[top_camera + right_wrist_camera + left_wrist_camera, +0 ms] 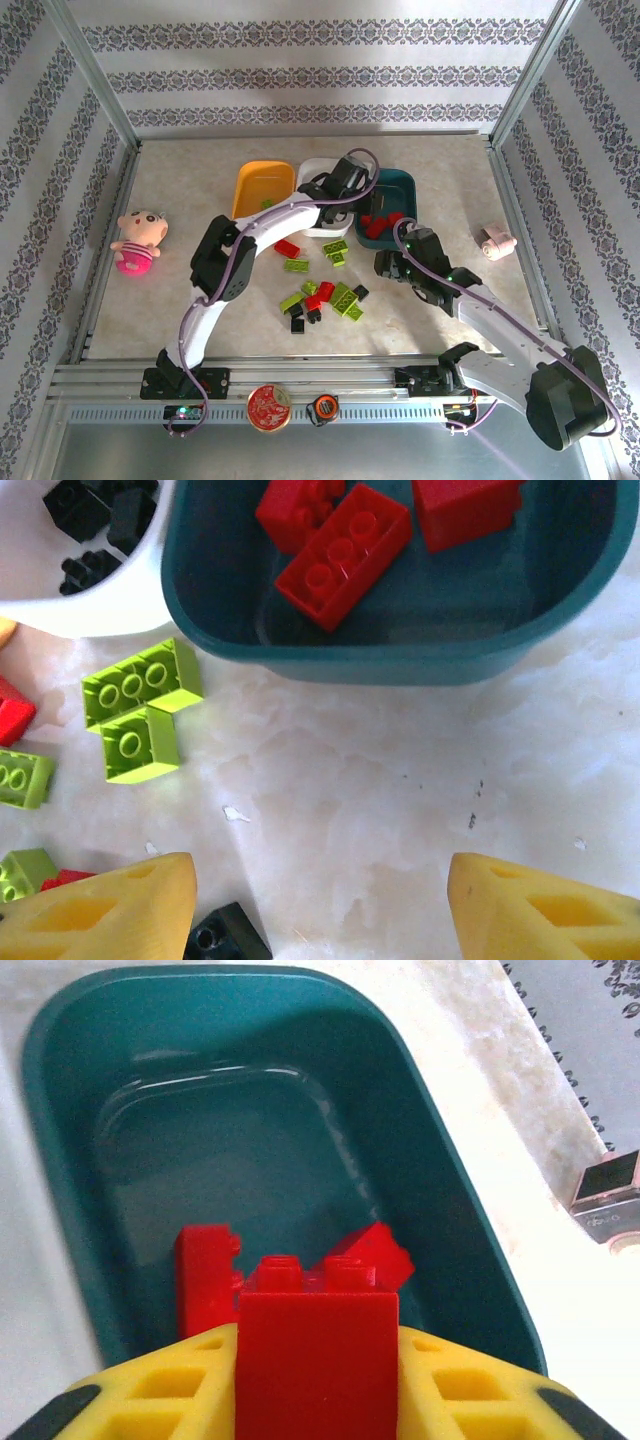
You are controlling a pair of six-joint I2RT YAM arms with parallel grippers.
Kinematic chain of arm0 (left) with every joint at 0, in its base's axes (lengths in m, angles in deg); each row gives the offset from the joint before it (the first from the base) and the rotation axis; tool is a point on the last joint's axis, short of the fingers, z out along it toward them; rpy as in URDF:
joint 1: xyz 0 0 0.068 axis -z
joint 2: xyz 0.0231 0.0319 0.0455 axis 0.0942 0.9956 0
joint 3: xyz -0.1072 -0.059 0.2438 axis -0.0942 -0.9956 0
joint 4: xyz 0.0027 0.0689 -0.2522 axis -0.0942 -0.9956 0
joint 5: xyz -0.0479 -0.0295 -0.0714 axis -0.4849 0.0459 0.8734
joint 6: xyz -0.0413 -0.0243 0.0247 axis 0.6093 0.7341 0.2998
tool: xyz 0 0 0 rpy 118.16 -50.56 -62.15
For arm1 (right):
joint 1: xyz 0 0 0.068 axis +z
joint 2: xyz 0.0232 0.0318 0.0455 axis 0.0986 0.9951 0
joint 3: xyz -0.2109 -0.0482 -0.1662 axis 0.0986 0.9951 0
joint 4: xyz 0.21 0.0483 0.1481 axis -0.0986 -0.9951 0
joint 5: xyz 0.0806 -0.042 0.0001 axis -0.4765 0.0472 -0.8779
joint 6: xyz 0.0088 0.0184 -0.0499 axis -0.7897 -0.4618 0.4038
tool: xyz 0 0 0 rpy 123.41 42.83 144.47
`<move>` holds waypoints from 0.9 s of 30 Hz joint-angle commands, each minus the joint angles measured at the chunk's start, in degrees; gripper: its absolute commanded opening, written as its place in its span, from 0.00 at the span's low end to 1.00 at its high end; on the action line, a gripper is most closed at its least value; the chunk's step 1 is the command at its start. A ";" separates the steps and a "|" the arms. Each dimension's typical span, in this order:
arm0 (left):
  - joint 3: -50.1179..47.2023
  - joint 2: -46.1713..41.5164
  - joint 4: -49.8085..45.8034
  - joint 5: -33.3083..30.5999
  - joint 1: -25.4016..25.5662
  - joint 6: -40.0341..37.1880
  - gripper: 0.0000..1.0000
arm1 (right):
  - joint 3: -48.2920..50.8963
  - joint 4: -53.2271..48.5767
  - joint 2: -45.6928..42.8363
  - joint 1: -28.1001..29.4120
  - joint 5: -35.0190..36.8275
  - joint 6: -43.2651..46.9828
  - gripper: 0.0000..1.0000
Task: Sort the legos into containers by color
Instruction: Place the lego in the container, then pick up the lego from the center of the table.
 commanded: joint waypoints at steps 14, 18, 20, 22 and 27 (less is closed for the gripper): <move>-26.44 -25.60 12.58 0.82 -3.62 5.67 0.82 | -0.31 7.32 6.18 8.48 -8.22 1.92 0.73; -44.47 -40.11 16.55 -3.01 -4.86 7.34 0.86 | -3.69 9.47 12.98 10.32 -6.33 2.37 0.73; -53.70 -48.32 17.78 -5.53 -4.87 7.66 0.91 | -5.88 10.09 17.20 10.54 -6.07 2.83 0.73; -61.19 -55.86 18.61 -8.07 -4.87 8.67 1.00 | -8.30 10.20 21.74 10.77 -5.99 3.55 0.73; -73.48 -72.52 14.94 -11.02 -4.90 9.91 1.00 | -14.90 8.65 31.62 11.80 -3.47 4.75 0.72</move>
